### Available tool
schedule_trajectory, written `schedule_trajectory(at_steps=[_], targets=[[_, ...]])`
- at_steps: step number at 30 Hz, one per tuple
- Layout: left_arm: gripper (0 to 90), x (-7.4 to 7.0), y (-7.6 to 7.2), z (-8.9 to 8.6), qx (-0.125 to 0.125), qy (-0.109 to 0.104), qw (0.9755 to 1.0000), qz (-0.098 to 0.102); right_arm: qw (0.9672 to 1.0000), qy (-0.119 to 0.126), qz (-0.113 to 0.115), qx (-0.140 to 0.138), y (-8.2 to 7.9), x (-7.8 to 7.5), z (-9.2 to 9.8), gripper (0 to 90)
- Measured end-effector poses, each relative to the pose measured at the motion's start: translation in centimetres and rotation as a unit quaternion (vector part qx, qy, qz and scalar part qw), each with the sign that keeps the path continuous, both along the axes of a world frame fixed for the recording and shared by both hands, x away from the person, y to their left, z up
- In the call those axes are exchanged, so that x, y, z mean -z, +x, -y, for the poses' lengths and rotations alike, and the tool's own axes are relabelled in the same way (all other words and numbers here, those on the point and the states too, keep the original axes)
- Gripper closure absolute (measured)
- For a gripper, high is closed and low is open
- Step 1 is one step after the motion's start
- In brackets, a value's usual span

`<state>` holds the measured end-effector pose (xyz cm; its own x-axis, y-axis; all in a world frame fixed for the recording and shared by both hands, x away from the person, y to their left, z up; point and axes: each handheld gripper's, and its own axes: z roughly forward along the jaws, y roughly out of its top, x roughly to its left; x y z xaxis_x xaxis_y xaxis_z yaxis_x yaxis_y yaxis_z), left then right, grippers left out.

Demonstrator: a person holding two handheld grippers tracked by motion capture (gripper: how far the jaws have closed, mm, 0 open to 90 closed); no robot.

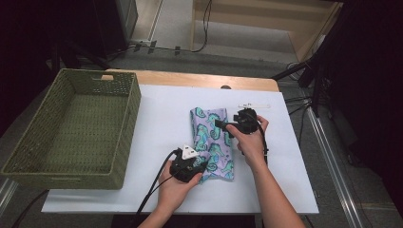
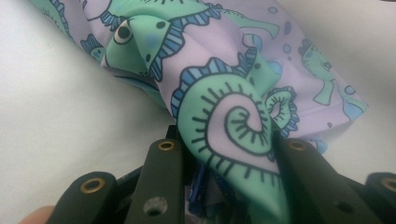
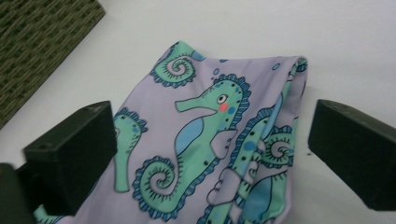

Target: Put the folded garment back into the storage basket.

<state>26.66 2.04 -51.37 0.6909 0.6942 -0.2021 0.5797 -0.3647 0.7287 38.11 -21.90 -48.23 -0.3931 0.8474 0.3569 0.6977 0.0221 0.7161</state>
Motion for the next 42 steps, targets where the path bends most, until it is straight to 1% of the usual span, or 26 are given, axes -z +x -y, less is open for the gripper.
schedule_trajectory(at_steps=[3,5,7,9,11,16,21,23,25,27,29,32,33,34,36,40,42], targets=[[70.9,0.0,0.0,0.0,-0.001,0.001,1.0,0.002,0.9997,0.01,-0.015,0.014,0.9,0.5,0.2,4.8],[70.9,0.0,0.0,0.0,-0.001,0.0,1.0,0.002,0.9994,0.011,-0.024,0.022,1.5,0.8,0.4,7.5],[70.9,0.0,0.0,0.0,0.0,0.0,1.0,0.001,0.999,0.0,-0.033,0.031,2.2,1.2,0.4,11.0],[70.9,0.0,0.0,0.0,0.0,0.0,1.0,0.001,0.9985,-0.005,-0.041,0.035,2.7,1.6,0.4,11.8],[70.9,0.0,0.0,0.0,0.0,0.0,1.0,0.001,0.998,-0.019,-0.048,0.037,3.2,1.9,0.2,12.0],[70.9,0.0,-0.1,0.0,0.0,0.002,1.0,0.004,0.9976,-0.048,-0.037,0.034,4.3,2.0,-0.6,13.1],[70.9,0.0,-0.1,0.0,0.0,0.003,1.0,0.004,0.9963,-0.07,-0.033,0.035,5.1,2.5,-1.1,15.9],[70.9,0.0,-0.1,0.0,0.0,0.003,1.0,0.005,0.9962,-0.075,-0.028,0.034,5.3,2.8,-1.3,16.8],[70.9,0.0,-0.1,0.0,0.0,0.002,1.0,0.004,0.9963,-0.074,-0.028,0.035,5.5,3.0,-1.4,17.4],[70.9,0.0,-0.1,0.0,0.0,0.001,1.0,0.004,0.9959,-0.079,-0.026,0.034,5.7,3.4,-1.4,17.9],[70.9,0.0,-0.1,0.0,0.0,0.001,1.0,0.003,0.9957,-0.082,-0.02,0.036,5.7,3.5,-1.5,20.0],[70.8,0.0,0.0,0.0,0.001,0.0,1.0,0.001,0.9954,-0.089,-0.011,0.033,5.7,3.6,-1.4,27.1],[70.9,0.0,0.0,0.0,0.001,0.0,1.0,-0.001,0.9953,-0.092,-0.009,0.029,5.6,3.6,-1.4,31.6],[70.9,0.0,0.0,0.0,0.002,-0.001,1.0,-0.003,0.996,-0.085,-0.009,0.027,5.6,3.6,-1.3,39.1],[70.9,0.0,0.1,-0.1,0.003,-0.001,1.0,-0.006,0.9975,-0.067,-0.012,0.017,5.6,3.7,-1.1,48.0],[70.8,0.0,0.2,-0.2,0.004,-0.006,0.9999,-0.014,0.9981,-0.057,-0.015,0.016,5.4,3.8,-1.4,64.9],[70.9,0.0,0.2,-0.1,0.003,-0.004,0.9999,-0.011,0.9983,-0.05,-0.024,0.013,5.4,3.8,-1.5,73.9]])
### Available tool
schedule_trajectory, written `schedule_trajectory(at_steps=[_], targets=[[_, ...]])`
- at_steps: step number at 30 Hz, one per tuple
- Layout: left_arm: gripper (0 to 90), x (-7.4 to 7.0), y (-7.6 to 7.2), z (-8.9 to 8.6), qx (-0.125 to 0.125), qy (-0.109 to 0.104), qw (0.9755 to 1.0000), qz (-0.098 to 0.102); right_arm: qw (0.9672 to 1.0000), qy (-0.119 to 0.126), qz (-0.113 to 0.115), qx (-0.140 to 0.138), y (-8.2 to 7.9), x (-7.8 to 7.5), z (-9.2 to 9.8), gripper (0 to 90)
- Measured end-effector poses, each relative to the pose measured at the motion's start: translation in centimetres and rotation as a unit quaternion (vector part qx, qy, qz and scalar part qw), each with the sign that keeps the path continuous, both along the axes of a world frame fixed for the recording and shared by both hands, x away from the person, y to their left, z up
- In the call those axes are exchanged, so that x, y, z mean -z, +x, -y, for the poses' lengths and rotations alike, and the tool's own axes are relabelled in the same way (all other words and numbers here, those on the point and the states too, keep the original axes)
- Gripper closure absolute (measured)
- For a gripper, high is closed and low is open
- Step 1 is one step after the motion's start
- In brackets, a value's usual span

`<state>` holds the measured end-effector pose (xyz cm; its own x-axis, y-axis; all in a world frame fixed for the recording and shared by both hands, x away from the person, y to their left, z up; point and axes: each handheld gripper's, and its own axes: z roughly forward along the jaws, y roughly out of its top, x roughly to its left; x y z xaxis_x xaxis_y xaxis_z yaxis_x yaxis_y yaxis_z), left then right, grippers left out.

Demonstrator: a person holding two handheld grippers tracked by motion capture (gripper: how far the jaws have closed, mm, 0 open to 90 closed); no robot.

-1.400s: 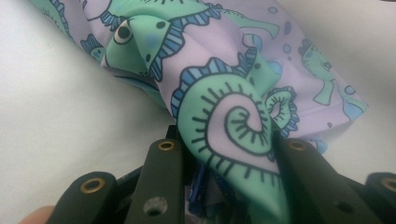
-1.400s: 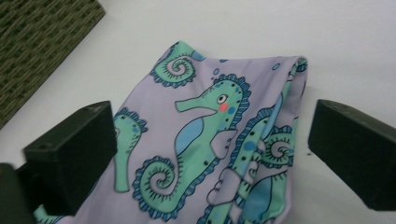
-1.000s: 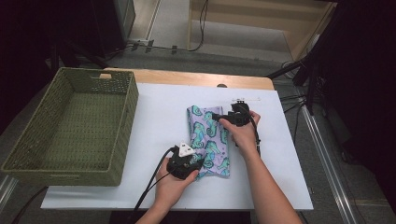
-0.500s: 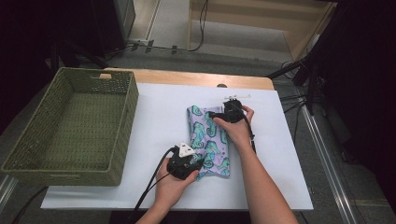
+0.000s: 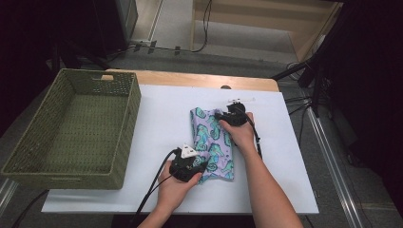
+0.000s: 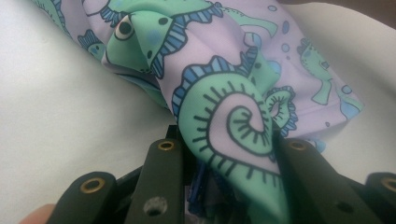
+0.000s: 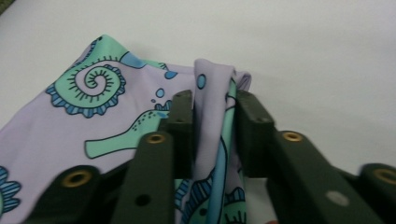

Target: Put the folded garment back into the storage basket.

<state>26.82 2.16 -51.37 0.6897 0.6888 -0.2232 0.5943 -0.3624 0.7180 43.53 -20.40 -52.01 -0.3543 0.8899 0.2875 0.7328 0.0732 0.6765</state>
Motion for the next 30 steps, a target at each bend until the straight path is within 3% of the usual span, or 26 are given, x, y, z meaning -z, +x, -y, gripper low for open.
schedule_trajectory(at_steps=[3,8,11,21,30], targets=[[71.1,0.0,0.0,0.0,0.001,0.001,1.0,0.003,0.9992,0.034,-0.019,-0.006,0.0,0.1,0.2,80.0],[72.9,-0.3,0.1,-0.4,0.007,-0.018,0.9998,-0.002,0.9981,0.061,0.0,-0.001,-0.6,-0.6,0.5,82.1],[73.7,-0.5,0.1,-0.8,0.009,-0.033,0.9994,0.0,0.9953,0.097,0.001,0.008,-0.9,-1.7,1.0,82.4],[74.4,-1.7,-0.2,-1.8,0.006,-0.046,0.9983,0.035,0.9931,0.109,0.035,0.023,-1.7,-4.0,2.2,82.6],[74.4,-2.3,-0.2,-2.2,0.004,-0.05,0.9979,0.041,0.9923,0.111,0.053,0.018,-2.0,-5.2,1.9,82.6]])
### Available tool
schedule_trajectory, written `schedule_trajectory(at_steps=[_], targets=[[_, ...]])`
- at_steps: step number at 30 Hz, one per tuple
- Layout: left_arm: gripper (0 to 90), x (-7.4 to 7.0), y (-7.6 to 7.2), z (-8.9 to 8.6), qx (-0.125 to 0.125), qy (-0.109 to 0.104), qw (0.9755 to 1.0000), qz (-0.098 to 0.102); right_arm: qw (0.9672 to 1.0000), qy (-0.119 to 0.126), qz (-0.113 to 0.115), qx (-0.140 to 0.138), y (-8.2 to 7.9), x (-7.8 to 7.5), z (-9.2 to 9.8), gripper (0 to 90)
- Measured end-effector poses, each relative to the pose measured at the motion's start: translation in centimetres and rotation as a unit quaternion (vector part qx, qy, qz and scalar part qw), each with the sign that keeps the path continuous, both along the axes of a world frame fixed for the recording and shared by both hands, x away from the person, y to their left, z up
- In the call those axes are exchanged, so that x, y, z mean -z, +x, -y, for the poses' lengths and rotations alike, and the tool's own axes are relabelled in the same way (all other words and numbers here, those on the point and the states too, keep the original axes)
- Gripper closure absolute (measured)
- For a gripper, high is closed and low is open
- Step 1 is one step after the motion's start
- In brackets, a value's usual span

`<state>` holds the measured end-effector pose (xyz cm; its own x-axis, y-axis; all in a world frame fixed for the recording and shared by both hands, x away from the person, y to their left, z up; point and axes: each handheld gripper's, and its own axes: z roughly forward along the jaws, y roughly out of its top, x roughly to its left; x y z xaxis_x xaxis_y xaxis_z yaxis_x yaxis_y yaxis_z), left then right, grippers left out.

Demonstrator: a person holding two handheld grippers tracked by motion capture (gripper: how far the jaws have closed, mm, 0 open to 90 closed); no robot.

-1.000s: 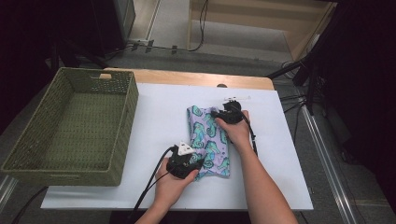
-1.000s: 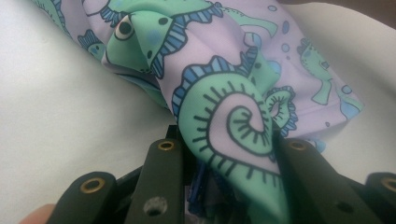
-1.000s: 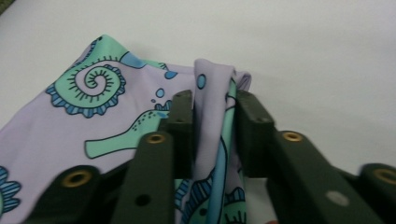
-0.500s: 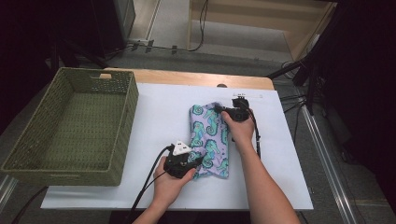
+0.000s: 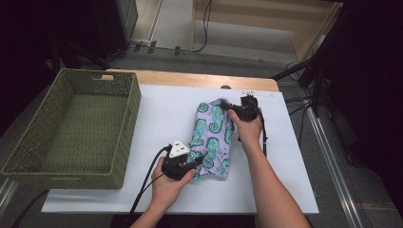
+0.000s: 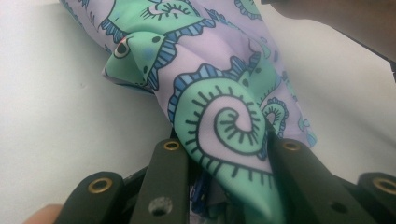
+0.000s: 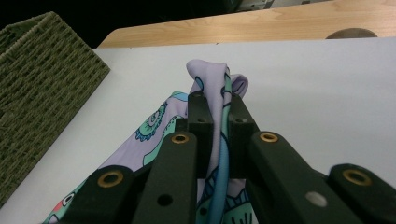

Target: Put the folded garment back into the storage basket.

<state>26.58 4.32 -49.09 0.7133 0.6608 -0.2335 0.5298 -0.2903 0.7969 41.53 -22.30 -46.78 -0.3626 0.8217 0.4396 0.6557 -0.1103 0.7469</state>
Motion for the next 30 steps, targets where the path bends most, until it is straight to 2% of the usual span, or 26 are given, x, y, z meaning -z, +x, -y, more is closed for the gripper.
schedule_trajectory(at_steps=[8,21,30], targets=[[74.3,-0.7,0.0,-0.4,-0.003,-0.004,1.0,0.006,1.0,-0.005,0.008,-0.001,-0.1,-0.8,-0.2,82.6],[74.3,-2.7,-0.3,-1.1,-0.01,-0.012,0.9996,0.024,0.9996,-0.004,0.027,-0.007,-0.2,-2.5,-0.8,82.6],[74.3,-4.3,-0.6,-2.3,-0.021,-0.023,0.9989,0.036,0.9992,-0.002,0.037,-0.013,-0.2,-4.1,-2.1,82.6]])
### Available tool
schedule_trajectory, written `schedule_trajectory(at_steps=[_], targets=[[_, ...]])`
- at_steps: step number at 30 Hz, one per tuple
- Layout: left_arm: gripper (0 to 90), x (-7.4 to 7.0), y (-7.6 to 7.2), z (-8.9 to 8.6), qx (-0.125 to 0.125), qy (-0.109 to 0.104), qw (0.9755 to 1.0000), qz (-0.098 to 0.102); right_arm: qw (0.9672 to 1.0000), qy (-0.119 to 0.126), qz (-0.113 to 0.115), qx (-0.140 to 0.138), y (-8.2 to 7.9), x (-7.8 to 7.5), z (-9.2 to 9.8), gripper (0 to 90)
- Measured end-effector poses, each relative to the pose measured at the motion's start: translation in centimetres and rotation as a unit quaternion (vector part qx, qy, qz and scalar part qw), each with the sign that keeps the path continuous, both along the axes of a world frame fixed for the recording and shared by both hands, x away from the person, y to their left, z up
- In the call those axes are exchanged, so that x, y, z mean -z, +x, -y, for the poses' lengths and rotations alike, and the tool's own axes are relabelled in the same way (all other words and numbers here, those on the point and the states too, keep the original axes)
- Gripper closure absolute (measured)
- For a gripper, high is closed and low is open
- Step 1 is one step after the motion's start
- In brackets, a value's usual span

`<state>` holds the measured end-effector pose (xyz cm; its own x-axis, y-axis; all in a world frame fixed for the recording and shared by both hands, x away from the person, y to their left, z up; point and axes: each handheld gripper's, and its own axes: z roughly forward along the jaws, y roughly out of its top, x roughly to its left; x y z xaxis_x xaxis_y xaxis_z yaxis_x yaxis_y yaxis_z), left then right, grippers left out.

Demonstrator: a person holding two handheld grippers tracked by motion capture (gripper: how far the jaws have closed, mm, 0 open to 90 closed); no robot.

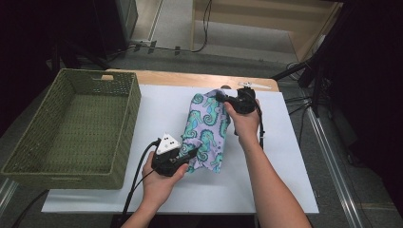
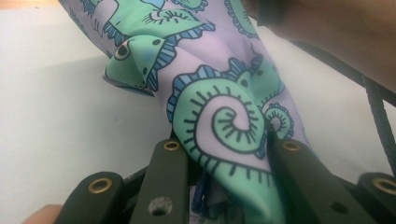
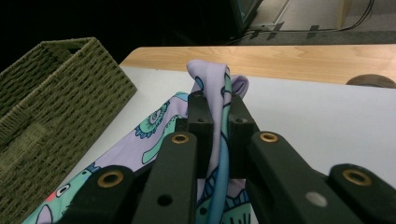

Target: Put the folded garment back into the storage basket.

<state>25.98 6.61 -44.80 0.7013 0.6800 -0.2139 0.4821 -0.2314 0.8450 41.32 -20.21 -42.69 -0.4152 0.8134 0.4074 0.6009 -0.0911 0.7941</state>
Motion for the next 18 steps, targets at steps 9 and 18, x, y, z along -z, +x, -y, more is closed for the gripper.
schedule_trajectory(at_steps=[9,18], targets=[[74.4,-1.6,0.1,-1.8,-0.026,0.002,0.9996,0.005,0.9998,0.006,0.013,-0.013,0.4,-1.5,-1.7,82.6],[74.3,-2.9,-0.1,-3.5,-0.033,0.003,0.9993,0.015,0.9994,0.008,0.021,-0.027,0.9,-2.5,-3.8,82.6]])
